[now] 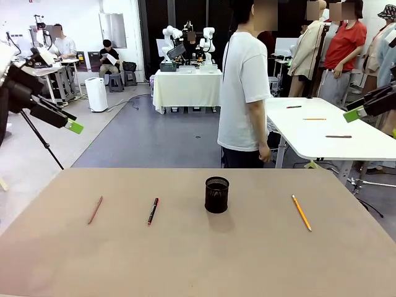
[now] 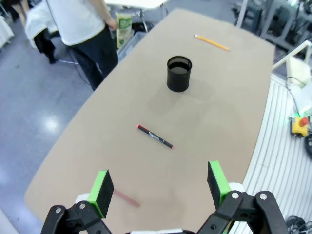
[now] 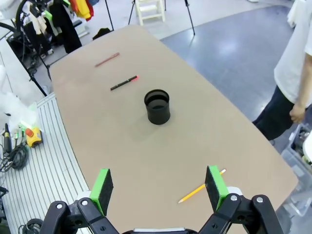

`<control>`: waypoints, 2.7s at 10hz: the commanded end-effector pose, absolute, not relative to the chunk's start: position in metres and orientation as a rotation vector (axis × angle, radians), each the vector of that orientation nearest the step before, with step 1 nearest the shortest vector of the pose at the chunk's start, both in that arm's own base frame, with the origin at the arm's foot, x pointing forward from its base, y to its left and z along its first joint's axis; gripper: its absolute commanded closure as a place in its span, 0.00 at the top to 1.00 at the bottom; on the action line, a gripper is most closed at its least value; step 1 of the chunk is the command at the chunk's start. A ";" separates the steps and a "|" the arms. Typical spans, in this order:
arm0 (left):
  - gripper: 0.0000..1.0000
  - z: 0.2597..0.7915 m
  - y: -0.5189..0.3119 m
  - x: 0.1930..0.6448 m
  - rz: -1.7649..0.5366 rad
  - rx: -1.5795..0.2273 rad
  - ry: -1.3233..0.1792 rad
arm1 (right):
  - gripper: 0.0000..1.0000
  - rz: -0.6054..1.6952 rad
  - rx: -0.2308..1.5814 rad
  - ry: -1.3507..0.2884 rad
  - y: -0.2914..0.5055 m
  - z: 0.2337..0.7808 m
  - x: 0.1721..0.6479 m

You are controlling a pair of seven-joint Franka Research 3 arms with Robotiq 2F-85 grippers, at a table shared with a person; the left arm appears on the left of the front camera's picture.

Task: Place the pens into the pen holder.
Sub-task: Pick up a writing instrument from the table and place it into the Pen holder.

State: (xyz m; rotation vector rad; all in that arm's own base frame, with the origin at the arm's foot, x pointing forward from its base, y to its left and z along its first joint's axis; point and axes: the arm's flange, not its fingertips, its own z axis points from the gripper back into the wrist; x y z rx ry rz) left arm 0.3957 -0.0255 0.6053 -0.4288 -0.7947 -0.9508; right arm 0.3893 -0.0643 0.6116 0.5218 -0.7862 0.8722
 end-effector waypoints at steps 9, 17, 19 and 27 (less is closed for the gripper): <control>1.00 0.629 -0.021 0.408 -0.963 -0.408 -0.790 | 1.00 0.886 0.500 -0.770 -0.064 0.610 0.395; 1.00 0.629 -0.021 0.408 -0.963 -0.408 -0.790 | 1.00 0.886 0.500 -0.770 -0.064 0.610 0.395; 1.00 0.629 -0.021 0.408 -0.963 -0.408 -0.790 | 1.00 0.886 0.500 -0.770 -0.064 0.610 0.395; 1.00 0.629 -0.021 0.408 -0.963 -0.408 -0.790 | 1.00 0.587 -0.041 -0.334 0.015 0.513 0.470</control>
